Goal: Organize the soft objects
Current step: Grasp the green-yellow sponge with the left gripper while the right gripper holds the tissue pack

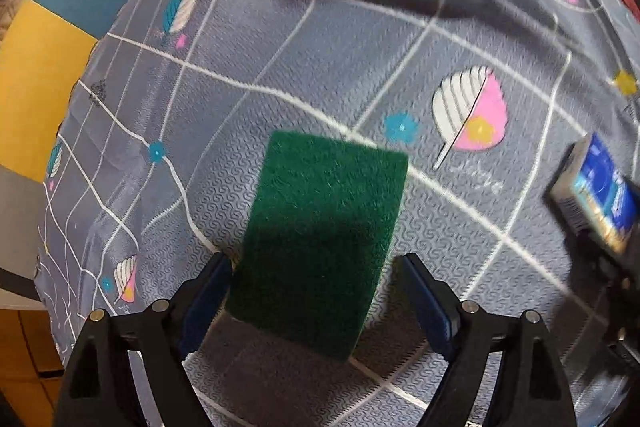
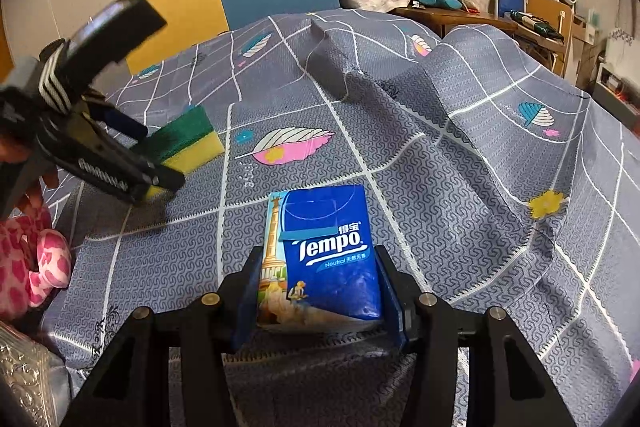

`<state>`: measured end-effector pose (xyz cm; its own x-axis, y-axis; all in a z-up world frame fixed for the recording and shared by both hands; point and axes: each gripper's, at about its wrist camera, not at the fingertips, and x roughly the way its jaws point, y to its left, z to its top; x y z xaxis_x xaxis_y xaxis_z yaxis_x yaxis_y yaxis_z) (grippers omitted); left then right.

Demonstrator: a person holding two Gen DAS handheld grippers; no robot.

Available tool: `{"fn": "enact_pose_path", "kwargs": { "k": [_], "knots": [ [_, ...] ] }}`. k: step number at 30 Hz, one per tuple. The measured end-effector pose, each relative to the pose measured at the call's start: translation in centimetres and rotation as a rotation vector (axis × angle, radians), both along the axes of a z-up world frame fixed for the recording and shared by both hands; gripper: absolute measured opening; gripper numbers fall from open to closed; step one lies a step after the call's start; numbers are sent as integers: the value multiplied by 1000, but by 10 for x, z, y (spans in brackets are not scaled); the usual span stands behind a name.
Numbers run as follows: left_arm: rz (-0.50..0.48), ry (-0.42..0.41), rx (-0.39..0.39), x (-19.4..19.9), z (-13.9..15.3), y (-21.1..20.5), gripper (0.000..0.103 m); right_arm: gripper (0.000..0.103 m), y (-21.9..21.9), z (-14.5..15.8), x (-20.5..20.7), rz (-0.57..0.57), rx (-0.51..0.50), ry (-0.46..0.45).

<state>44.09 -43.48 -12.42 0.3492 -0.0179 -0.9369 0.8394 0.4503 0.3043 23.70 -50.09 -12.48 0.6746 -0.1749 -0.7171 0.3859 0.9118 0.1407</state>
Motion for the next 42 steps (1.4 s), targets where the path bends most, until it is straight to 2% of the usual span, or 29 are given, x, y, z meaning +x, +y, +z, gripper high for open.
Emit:
{"fn": "enact_pose_path", "kwargs": {
  "k": [2,3,5,7,9,10,11,12,13,16,19,23,25,28,29,30,31,32,34,39,42],
  "knots": [
    [12,-10,-3,0,-1,1,85,53,0,-1,1,-2,-1,-2],
    [41,-5,-18,3,1,2,78,53,0,-1,1,-3,-3,-2],
    [106,-19,-38,8,5,4,76,53,2,-1,1,-4,-9,-1],
    [145,1,-62,9,8,6,74,53,3,-1,2,-5,-16,3],
    [155,5,-70,8,9,7,72,53,4,-1,4,-6,-24,6],
    [156,4,-72,6,11,9,54,53,4,-1,4,-7,-26,7],
    [160,5,-77,4,14,10,53,53,4,-2,5,-7,-27,7],
    [160,-1,-87,1,19,12,42,53,4,-2,5,-8,-29,8],
    [164,-8,-96,-1,25,14,34,53,5,-2,6,-8,-31,9],
    [187,4,-139,-12,45,19,26,53,8,-2,7,-10,-47,19],
    [175,-2,-126,-23,56,28,26,53,9,-1,8,-11,-63,31],
    [219,42,-183,-28,59,44,25,53,5,-1,5,-15,-44,19],
    [211,32,-173,-33,57,48,24,53,6,-1,6,-18,-50,23],
    [195,39,-162,-39,50,48,25,53,7,0,7,-18,-63,30],
    [181,49,-167,-40,47,47,30,53,7,0,7,-18,-58,27],
    [170,54,-165,-41,44,45,44,53,6,-1,6,-19,-54,25],
    [157,48,-153,-42,41,42,53,53,6,-1,6,-19,-52,24],
    [135,4,-126,-45,36,35,57,53,7,-1,6,-19,-54,24],
    [101,-25,-100,-46,31,28,69,53,7,-1,6,-19,-58,26],
    [15,-88,-7,-40,10,4,84,53,6,-1,5,-19,-43,17],
    [-50,-99,29,-37,0,-5,86,53,6,-2,5,-19,-45,17]
  ]
}}
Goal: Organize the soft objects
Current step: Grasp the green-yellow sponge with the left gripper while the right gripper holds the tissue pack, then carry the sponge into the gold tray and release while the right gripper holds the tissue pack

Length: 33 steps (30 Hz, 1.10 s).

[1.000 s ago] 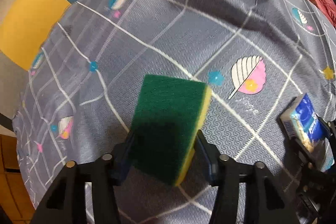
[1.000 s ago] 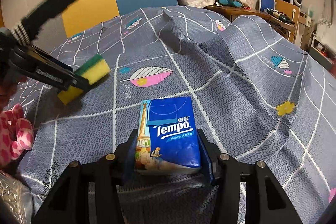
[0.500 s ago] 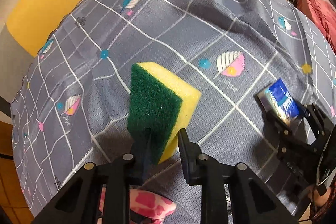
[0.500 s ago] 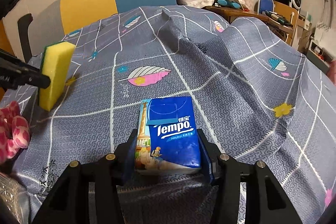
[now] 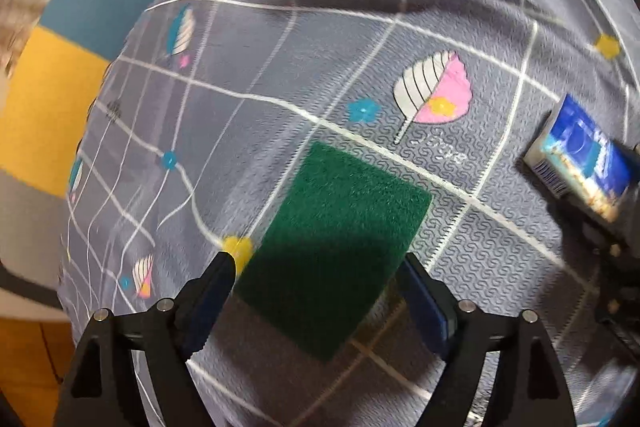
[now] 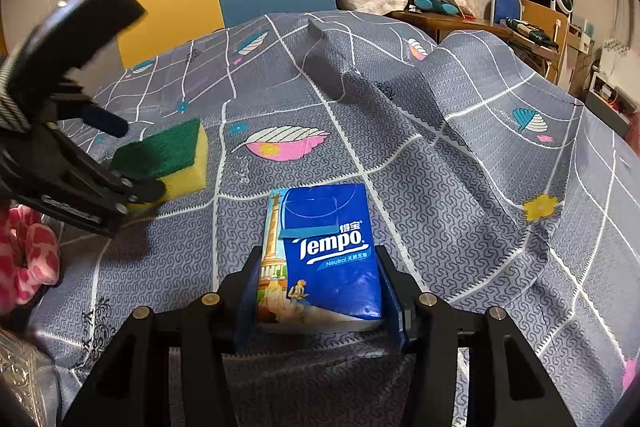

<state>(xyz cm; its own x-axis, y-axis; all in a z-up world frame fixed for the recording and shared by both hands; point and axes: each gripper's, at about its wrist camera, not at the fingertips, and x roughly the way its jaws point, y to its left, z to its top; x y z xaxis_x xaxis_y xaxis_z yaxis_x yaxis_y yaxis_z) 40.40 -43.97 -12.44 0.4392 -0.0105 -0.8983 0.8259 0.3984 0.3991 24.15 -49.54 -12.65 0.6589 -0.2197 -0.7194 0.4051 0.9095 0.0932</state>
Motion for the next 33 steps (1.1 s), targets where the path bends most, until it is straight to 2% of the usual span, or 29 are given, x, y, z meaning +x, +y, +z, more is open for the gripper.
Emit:
{"fn": "enact_pose_path", "kwargs": {
  "k": [3,8,9,10,11,12,13,15,22,25,29,33],
  "knots": [
    [-12,28,24,8,-11,-2,86,53,-1,0,-1,0,4,-2],
    [62,62,-28,21,-11,3,79,53,-1,0,-1,1,2,-3],
    [56,54,-23,21,-11,3,75,53,-1,0,0,1,3,-3],
    [51,47,-22,21,-10,4,63,53,-1,0,0,1,4,-4],
    [52,48,-36,19,-7,4,61,53,-1,0,-1,1,5,-5],
    [55,41,-56,14,0,3,46,53,-1,0,-1,1,5,-6],
    [62,35,-75,14,5,4,41,53,-1,0,0,1,3,-4],
    [61,42,-105,12,16,6,38,53,0,0,1,1,-7,2],
    [57,27,-119,-3,25,14,30,53,0,0,1,-1,-4,-1],
    [73,21,-168,-6,37,20,27,53,1,0,1,-2,-12,4],
    [113,30,-259,-7,61,31,26,53,1,0,2,-2,-14,5],
    [137,19,-315,-11,82,44,26,53,2,0,2,-4,-22,9]
  ]
}}
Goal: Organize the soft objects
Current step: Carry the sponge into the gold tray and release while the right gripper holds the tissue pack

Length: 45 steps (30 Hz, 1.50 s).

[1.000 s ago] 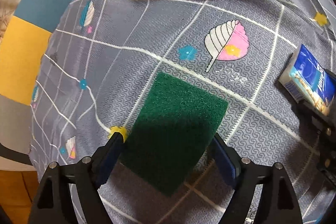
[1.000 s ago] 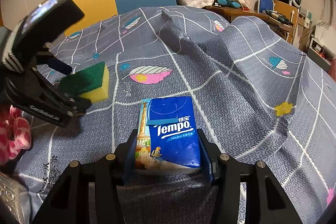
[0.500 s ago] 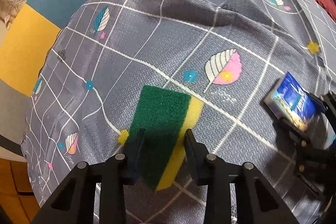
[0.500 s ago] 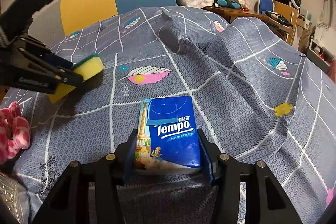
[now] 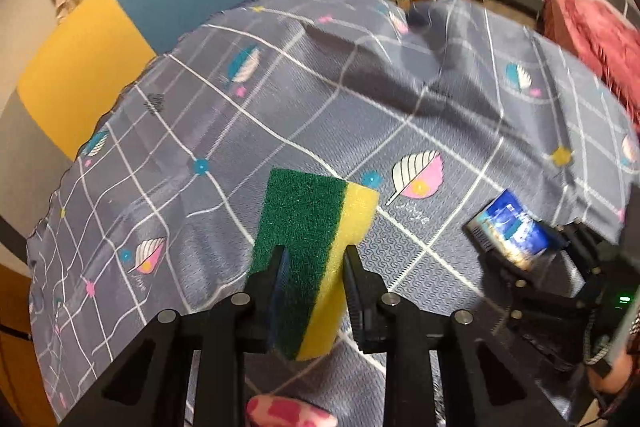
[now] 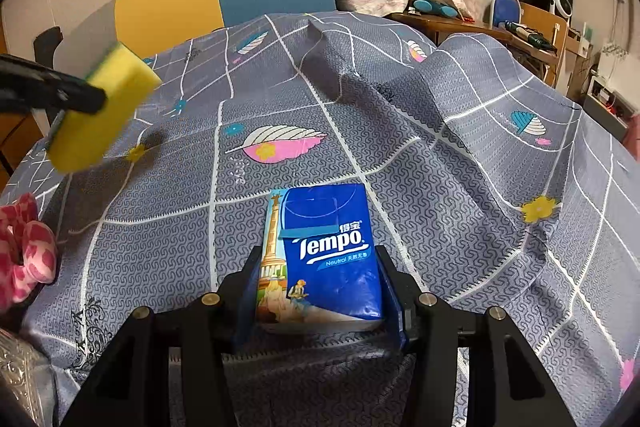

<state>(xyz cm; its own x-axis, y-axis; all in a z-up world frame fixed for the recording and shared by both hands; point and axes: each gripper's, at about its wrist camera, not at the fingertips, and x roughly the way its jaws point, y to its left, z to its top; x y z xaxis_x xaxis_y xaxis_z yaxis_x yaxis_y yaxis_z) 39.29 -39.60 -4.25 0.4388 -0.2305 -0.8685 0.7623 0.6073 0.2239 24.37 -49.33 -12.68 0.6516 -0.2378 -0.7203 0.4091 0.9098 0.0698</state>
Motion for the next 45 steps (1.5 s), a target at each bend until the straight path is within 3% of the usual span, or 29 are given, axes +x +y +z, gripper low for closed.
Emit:
{"fn": "enact_pose_path", "kwargs": {
  "k": [8,12,17,23,29,38,45],
  "knots": [
    [10,-18,-173,-41,63,48,26,53,4,1,1,-3,-22,15],
    [14,-32,-257,-73,97,92,26,53,5,1,3,-4,-34,22],
    [65,-69,-330,-110,131,168,27,52,3,2,0,-21,-34,12],
    [176,-119,-370,-140,150,266,27,52,-3,6,-8,-49,-14,-26],
    [370,-108,-341,-167,122,366,27,52,5,17,-15,-45,-67,-60],
    [604,-54,-312,-196,56,468,27,52,0,32,-32,-62,-72,-66],
    [713,-36,-170,-183,1,507,28,52,19,68,-63,7,-82,-118]
  ]
}}
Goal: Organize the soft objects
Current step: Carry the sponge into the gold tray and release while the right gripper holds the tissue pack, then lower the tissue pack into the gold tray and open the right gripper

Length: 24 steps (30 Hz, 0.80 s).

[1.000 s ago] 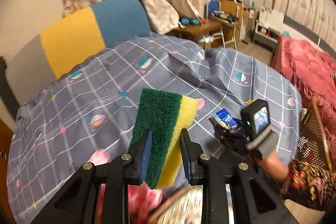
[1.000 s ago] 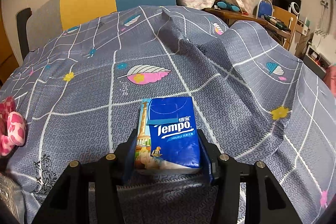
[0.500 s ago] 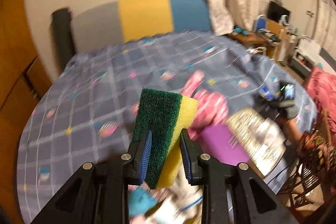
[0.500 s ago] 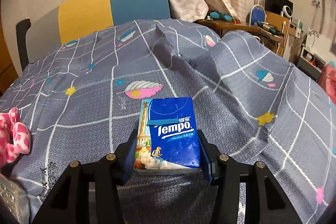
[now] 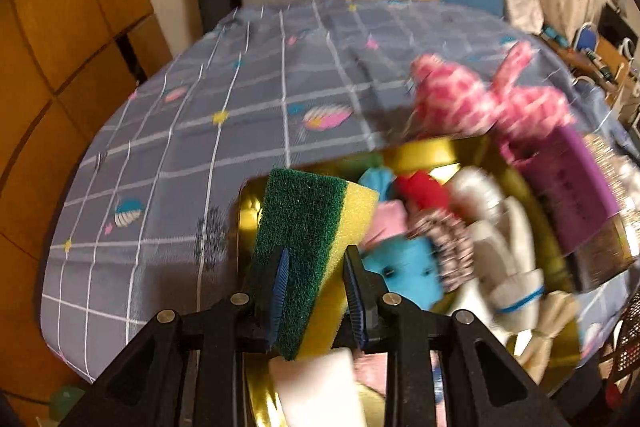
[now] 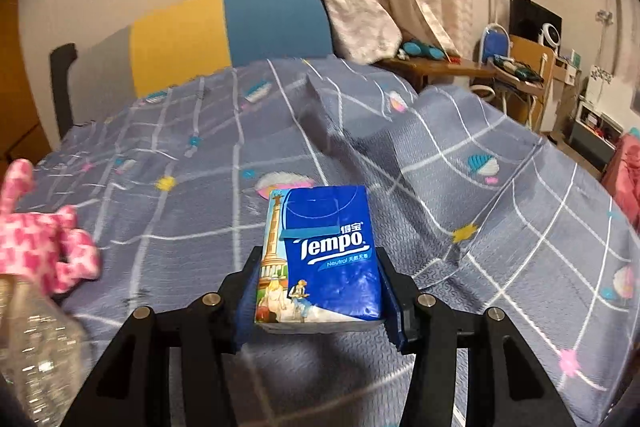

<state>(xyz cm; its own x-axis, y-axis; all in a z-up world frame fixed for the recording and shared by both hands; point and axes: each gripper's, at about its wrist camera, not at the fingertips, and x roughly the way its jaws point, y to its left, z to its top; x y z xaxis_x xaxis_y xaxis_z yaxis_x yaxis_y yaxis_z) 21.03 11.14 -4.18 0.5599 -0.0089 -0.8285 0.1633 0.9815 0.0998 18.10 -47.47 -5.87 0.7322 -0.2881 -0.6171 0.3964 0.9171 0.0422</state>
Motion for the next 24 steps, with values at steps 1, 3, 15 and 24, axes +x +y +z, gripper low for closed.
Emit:
{"fn": "enact_pose_path", "kwargs": {
  "k": [1,3,15,24],
  "knots": [
    [6,15,3,3,-7,2,28,52,5,9,-6,13,-5,-16],
    [10,48,-17,7,-19,5,31,52,15,26,-17,35,-8,-46],
    [80,-12,-182,-25,-10,23,48,52,125,105,-62,289,60,-196],
    [83,-109,-326,-76,-1,19,49,52,244,124,-69,573,173,-184]
  ]
}}
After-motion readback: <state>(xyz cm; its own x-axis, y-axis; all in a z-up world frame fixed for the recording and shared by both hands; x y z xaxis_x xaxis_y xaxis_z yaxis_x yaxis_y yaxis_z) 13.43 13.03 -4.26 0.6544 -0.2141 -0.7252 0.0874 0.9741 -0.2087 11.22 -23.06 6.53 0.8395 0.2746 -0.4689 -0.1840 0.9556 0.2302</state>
